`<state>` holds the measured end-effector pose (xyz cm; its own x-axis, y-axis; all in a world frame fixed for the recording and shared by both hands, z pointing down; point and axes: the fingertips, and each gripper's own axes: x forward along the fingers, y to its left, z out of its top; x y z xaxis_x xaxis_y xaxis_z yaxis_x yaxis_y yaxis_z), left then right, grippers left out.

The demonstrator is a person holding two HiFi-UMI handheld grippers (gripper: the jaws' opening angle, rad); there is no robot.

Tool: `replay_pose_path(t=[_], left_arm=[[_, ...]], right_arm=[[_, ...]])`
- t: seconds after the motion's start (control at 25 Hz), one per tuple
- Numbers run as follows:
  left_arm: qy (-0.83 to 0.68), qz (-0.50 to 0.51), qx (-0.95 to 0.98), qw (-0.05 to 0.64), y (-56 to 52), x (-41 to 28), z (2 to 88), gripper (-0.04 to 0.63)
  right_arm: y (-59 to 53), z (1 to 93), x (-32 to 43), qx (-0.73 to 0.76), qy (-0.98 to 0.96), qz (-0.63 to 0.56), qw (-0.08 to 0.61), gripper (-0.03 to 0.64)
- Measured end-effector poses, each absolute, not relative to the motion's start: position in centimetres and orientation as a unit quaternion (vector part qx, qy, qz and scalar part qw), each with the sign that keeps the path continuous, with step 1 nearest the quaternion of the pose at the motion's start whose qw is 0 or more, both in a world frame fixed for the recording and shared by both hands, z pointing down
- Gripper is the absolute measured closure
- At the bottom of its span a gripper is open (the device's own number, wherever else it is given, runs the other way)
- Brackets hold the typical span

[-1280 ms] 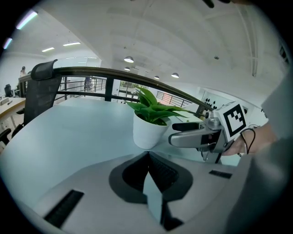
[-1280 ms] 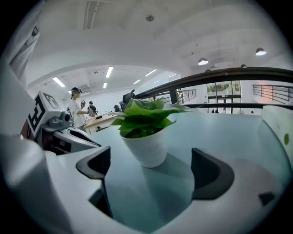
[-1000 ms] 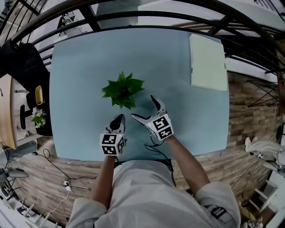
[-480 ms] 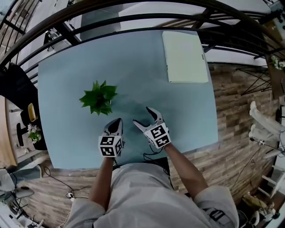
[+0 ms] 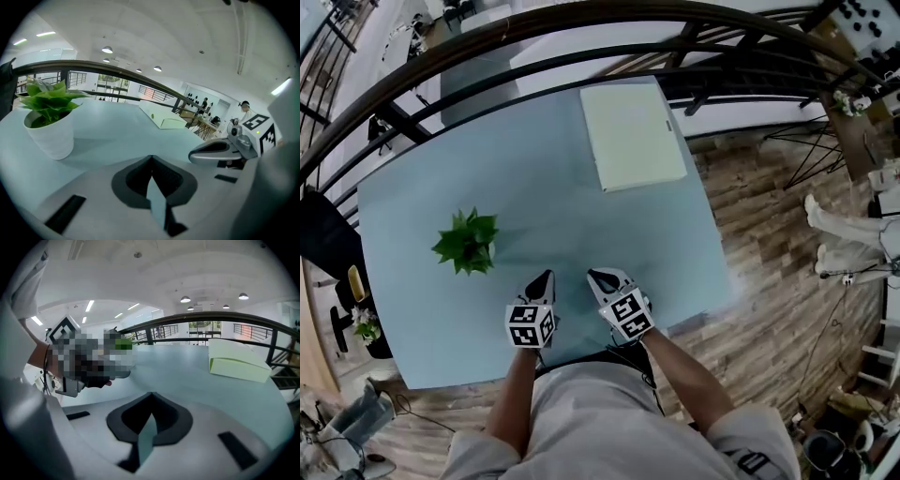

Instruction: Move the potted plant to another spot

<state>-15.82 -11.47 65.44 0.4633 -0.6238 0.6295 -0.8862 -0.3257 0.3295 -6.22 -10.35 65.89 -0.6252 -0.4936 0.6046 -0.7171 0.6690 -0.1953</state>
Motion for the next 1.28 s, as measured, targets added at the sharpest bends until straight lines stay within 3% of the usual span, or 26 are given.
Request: replay_pose_path(t=[0.52,0.92,1.28], left_arm=[[-0.460,0.197,0.807,0.314,-11.3,-9.1,63.4,0.584],[-0.491,0.157,0.810,0.280,-12.7,-8.4,58.1,0.584],[-0.533,0.093,0.814,0.210,-15.1,-10.0,49.8,0.584]], right_arm=[[-9.1,64.3,1.7,0.398,-0.854,0.203,0.267,0.614],[-11.4,60.0,2.8,0.418,-0.864,0.172,0.221,0.614],[-14.8,51.2,1.9,0.447,-0.875,0.123,0.139,0.614]])
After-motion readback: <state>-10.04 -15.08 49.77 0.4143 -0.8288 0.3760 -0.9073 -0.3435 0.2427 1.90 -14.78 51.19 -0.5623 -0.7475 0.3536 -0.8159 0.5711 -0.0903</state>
